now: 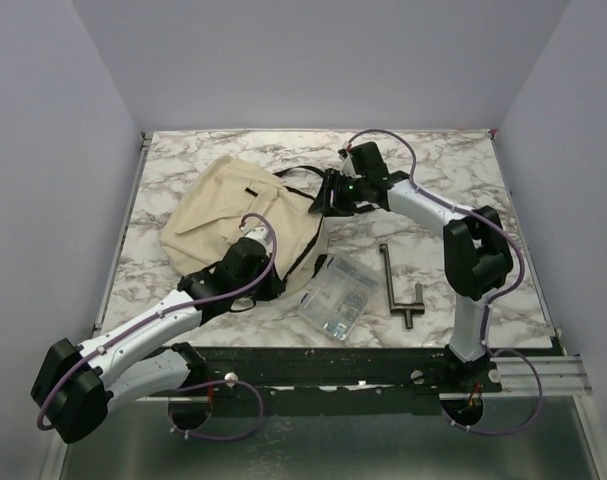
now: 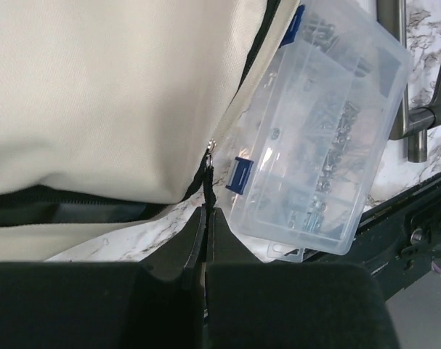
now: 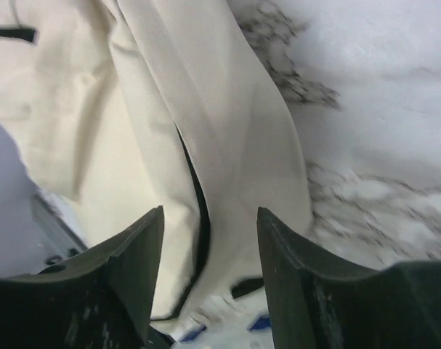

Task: Pack the student bag
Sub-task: Zip the student bag at the center of the board.

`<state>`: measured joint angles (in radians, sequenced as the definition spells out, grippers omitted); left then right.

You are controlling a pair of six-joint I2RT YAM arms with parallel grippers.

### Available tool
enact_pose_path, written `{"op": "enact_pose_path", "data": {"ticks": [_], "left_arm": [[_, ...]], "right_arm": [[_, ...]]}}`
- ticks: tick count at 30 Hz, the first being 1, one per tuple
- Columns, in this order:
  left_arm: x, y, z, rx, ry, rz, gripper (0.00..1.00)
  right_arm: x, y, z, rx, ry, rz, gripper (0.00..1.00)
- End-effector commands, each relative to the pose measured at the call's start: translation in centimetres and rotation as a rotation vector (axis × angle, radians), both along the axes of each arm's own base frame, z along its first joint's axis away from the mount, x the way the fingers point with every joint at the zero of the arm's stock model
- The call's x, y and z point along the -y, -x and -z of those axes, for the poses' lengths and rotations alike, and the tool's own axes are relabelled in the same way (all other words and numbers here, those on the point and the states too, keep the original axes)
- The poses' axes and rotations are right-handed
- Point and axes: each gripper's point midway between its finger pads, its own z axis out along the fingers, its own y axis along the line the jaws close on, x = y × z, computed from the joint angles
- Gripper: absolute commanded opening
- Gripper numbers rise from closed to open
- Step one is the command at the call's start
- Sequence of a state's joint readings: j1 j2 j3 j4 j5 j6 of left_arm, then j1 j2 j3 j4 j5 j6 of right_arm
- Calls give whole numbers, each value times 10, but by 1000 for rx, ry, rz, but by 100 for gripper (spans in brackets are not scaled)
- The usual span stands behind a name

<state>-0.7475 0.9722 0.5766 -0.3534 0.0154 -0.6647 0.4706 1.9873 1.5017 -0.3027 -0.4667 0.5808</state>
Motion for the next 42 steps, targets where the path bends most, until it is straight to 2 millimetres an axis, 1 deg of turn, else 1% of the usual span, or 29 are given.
{"op": "enact_pose_path", "data": {"ticks": [1, 2, 3, 4, 5, 6, 7, 9, 10, 11, 13, 14, 15, 17, 19, 21, 23, 24, 25, 26, 28, 29, 30, 32, 33, 35, 37, 42], "left_arm": [[11, -23, -37, 111, -2, 27, 0], [14, -25, -41, 116, 3, 40, 0], [16, -26, -45, 125, 3, 47, 0], [19, -24, -48, 123, 19, 67, 0], [21, -23, -51, 125, 29, 80, 0], [23, -22, -54, 128, 40, 95, 0], [25, -21, -57, 135, 49, 109, 0], [28, -19, -64, 144, 68, 133, 0], [30, -17, -67, 146, 79, 144, 0], [31, -16, -70, 146, 88, 153, 0], [34, -14, -73, 143, 104, 167, 0], [36, -12, -74, 137, 109, 175, 0], [36, -11, -74, 134, 112, 181, 0], [38, -8, -74, 128, 120, 193, 0], [36, -6, -70, 122, 118, 194, 0], [33, -4, -65, 116, 107, 192, 0], [30, -2, -60, 109, 96, 188, 0], [28, -1, -58, 104, 92, 184, 0], [27, 0, -55, 100, 88, 181, 0], [26, 1, -55, 100, 89, 176, 0], [22, 2, -50, 94, 79, 168, 0], [21, 3, -48, 91, 75, 165, 0], [20, 4, -47, 89, 73, 162, 0], [16, 5, -43, 82, 60, 152, 0], [13, 5, -42, 83, 50, 143, 0], [4, 2, -38, 90, 21, 104, 0], [-11, -2, -30, 83, -28, 43, 0], [-65, -19, -4, 39, -143, -165, 0]], "right_arm": [[41, 29, -3, 38, 219, 112, 61], [48, 42, -4, 41, 230, 140, 63], [48, 54, -6, 32, 211, 148, 65], [47, 68, -9, 16, 183, 157, 70], [44, 81, -8, -6, 165, 173, 73], [40, 91, -12, -5, 145, 183, 74], [31, 103, -13, -16, 117, 184, 74], [17, 119, -19, -43, 27, 209, 73], [7, 128, -19, -70, -30, 208, 72], [-4, 132, -24, -75, -92, 203, 71], [-22, 139, -26, -98, -180, 202, 68], [-31, 141, -28, -100, -215, 199, 67], [-37, 141, -25, -113, -231, 197, 67], [-41, 137, -21, -123, -255, 219, 64], [-38, 131, -17, -112, -255, 267, 63], [-32, 125, -18, -86, -253, 314, 61], [-28, 121, -18, -64, -249, 346, 56], [-26, 118, -17, -58, -250, 362, 50], [-25, 116, -15, -57, -251, 376, 47], [-24, 114, -14, -55, -249, 391, 41], [-22, 111, -11, -55, -252, 418, 26], [-21, 109, -10, -44, -265, 428, 18], [-19, 108, -7, -34, -272, 443, 14], [-16, 105, -9, 11, -292, 448, 3], [-12, 102, -11, 39, -296, 463, 0], [-6, 100, -11, 75, -292, 479, 0], [5, 101, -8, 82, -290, 524, 0], [24, 104, -19, 86, -350, 572, 0]]}}
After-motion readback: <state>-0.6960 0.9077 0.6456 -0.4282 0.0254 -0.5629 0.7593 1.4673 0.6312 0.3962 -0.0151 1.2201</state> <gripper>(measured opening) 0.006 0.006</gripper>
